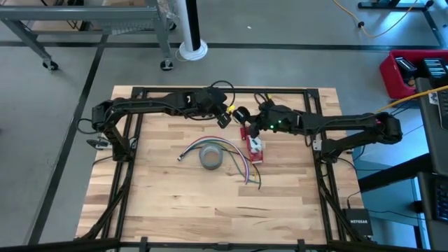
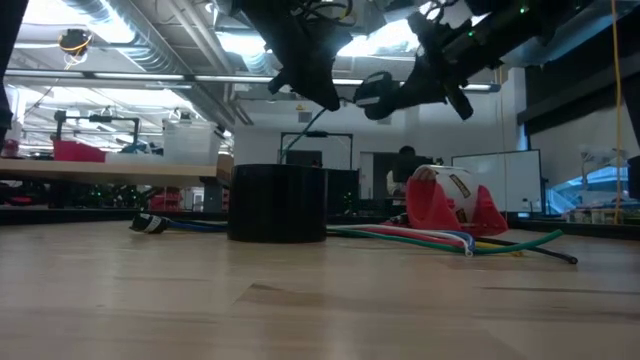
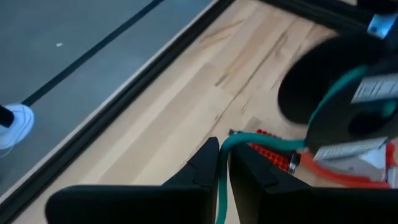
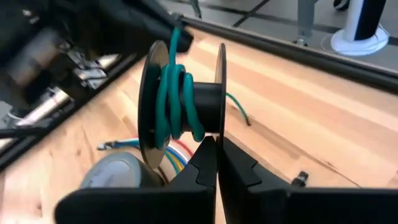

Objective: Coil cords
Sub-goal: Coil the green wire into the spool

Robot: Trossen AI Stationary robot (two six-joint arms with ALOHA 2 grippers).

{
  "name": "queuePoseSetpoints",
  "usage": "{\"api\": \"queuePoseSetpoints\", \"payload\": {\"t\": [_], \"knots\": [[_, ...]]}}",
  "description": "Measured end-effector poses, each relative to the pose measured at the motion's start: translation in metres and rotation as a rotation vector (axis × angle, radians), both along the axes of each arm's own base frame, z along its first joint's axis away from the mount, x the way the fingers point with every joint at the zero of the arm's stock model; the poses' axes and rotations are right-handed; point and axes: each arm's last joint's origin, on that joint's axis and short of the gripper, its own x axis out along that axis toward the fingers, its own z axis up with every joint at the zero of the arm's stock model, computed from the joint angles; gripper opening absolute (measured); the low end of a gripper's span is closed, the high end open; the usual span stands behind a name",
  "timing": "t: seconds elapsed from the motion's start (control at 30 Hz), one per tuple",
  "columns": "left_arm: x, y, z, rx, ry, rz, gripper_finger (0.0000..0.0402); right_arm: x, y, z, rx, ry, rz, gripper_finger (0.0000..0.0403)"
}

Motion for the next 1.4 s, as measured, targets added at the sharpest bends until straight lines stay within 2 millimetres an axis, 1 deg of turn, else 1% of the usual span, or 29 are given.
{"api": "queuePoseSetpoints", "payload": {"t": [0.2,0.43,0.57,0.93,1.17,1.27,1.4], "knots": [[0.001,0.006,0.003,0.014,-0.039,0.011,0.0026,0.011,-0.002,-0.017,0.011,0.059,0.000,0.0003],[0.002,0.005,0.004,0.002,-0.060,0.014,0.0027,0.018,-0.004,-0.026,0.008,0.068,-0.005,0.0003],[0.003,0.004,0.004,-0.026,-0.072,-0.006,0.0027,0.020,-0.004,-0.025,0.005,0.050,-0.004,0.0003],[0.002,0.004,0.003,-0.028,-0.061,-0.013,0.0027,0.022,-0.004,-0.022,-0.002,0.017,-0.004,0.0003],[-0.002,0.004,-0.001,-0.051,0.003,-0.006,0.0027,0.021,-0.004,-0.022,-0.004,0.017,-0.008,0.0003],[-0.004,0.002,-0.004,-0.065,0.042,-0.051,0.0038,0.022,-0.004,-0.022,-0.004,0.016,-0.008,0.0003],[-0.006,0.000,-0.006,-0.109,0.064,-0.078,0.0068,0.022,-0.004,-0.022,-0.004,0.015,-0.008,0.0003]]}}
